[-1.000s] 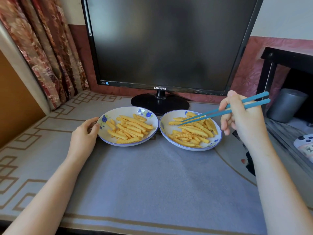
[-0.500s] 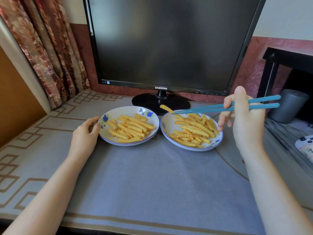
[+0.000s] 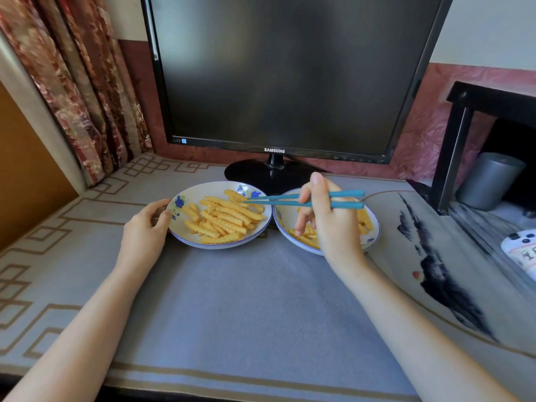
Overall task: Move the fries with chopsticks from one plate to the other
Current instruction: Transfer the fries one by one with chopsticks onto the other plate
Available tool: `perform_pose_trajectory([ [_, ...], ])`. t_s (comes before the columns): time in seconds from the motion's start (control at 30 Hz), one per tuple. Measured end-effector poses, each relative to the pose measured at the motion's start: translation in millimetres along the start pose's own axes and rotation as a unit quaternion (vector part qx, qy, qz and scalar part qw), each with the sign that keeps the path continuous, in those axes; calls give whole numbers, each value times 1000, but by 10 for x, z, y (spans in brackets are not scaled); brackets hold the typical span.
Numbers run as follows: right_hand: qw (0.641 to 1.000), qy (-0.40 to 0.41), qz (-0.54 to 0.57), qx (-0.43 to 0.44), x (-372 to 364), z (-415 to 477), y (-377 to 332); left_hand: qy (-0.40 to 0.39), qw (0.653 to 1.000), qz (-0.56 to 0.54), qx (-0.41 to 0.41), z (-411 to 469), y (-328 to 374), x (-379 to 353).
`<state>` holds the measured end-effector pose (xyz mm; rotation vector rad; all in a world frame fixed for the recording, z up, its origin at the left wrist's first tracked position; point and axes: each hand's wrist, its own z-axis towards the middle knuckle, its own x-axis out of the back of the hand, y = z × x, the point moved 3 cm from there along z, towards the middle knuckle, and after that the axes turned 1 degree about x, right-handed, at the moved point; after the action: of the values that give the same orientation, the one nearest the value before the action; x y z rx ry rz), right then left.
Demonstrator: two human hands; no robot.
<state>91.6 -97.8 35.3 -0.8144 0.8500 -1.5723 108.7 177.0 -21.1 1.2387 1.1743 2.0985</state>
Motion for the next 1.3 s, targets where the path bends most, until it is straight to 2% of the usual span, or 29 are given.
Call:
perform_pose_trajectory([
  [0.17,1000,-27,-13,0,6,-17,12,3,1000,0,-5,9,-6,2],
  [0.4,998,55,21,18,364,128,-147,2,1000,2,-9,10,-6,0],
  [0.5,996,91,0,25,614,220,-175,2,1000,1,-9,6,1,3],
  [0.67,994,97,-45,3,871,281,-125,2,1000,3,-8,13,-16,1],
  [1.0,994,66,-80,-24,819,300,-7,4,1000,3,-7,6,-12,0],
  [1.3,993,107,-48,-1,736,221,-53,4,1000,7,-14,6,-5,3],
])
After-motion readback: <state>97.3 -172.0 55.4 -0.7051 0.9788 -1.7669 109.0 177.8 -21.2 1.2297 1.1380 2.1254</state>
